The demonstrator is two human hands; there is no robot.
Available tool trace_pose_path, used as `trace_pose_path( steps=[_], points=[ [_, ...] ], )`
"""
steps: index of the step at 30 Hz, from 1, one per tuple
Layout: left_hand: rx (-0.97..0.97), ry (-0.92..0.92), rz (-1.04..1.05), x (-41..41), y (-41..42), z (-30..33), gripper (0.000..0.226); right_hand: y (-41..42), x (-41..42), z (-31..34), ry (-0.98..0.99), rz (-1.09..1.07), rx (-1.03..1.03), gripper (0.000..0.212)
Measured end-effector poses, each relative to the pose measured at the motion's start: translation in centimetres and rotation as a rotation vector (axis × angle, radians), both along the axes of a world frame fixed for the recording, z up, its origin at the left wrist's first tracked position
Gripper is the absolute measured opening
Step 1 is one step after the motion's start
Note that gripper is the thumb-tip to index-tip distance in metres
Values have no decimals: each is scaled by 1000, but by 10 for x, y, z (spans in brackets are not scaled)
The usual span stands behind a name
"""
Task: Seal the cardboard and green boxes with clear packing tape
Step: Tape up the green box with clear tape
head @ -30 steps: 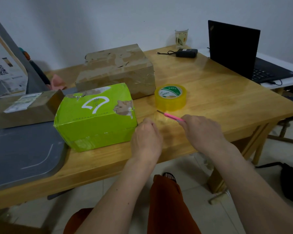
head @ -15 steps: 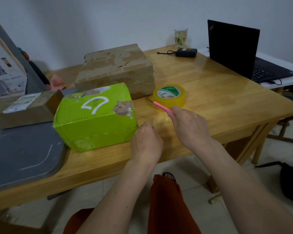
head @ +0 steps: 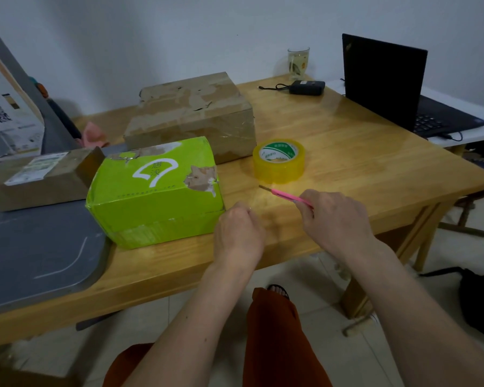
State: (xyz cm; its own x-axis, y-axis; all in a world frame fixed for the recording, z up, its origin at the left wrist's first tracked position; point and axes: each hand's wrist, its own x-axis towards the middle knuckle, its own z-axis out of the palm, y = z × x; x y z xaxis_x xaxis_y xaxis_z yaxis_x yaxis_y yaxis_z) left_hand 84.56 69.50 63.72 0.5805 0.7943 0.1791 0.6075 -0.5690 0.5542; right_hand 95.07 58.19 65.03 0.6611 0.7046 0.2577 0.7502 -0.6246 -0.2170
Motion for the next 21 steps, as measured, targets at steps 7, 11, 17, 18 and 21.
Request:
trace_pose_path(
  steps=[7,11,17,18,21],
  points=[
    [-6,1,-10,0,2,1,28,-4,3,4,46,-8,-10,31],
    [-9,-4,-3,-1,3,-1,28,-7,11,0,36,-70,61,33],
    [-82,-67,-13,0,7,-4,31,2,29,-9,-36,-169,-18,27],
    [-101,-92,-17,0,8,-6,32,5,32,-10,-56,-176,-36,24],
    [-145,-139,-19,1,11,-9,36,10,34,-11,-110,-183,-101,18]
  ],
)
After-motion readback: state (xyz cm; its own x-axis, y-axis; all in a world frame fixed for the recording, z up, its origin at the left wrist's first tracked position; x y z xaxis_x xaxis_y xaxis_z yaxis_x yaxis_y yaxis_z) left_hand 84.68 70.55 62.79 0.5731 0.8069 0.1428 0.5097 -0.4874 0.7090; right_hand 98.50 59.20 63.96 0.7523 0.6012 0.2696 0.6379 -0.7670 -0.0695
